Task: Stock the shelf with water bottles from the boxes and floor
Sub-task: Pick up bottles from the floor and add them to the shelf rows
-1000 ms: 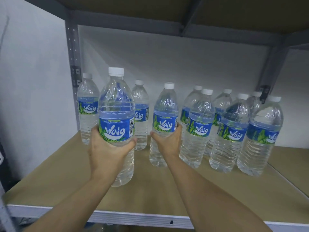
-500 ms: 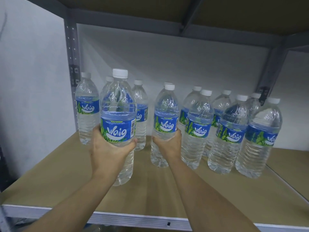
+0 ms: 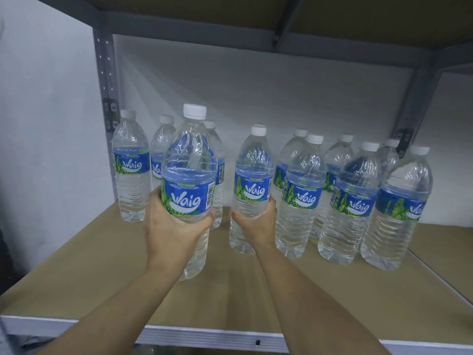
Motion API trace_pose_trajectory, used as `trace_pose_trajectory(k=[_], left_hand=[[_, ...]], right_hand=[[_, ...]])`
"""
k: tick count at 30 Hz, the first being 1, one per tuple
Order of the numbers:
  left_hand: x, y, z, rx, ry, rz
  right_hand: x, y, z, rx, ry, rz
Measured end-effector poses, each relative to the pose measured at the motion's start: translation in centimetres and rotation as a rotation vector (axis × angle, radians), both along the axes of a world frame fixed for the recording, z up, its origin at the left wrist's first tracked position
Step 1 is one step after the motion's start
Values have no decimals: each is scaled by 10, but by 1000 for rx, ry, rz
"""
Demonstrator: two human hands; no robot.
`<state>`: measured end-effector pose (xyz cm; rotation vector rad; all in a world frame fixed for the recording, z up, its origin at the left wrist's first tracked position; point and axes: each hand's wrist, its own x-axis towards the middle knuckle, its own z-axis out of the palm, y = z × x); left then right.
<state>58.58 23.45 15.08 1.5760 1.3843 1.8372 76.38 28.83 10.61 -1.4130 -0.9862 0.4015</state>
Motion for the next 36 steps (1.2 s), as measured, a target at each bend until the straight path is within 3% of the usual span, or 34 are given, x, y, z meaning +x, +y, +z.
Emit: trace_pose_trajectory(k=[13,22,36], left_hand=[[13,9,-14,-14,-18,-10],[28,17,-22,-38,-90,-53],[43,70,-13,-6,-80,-32]], right_hand=[[12,-11,-11,-226,-174,89],[29,-56,-58,-475,-691,162],[33,-48,-72,-428,-744,60]])
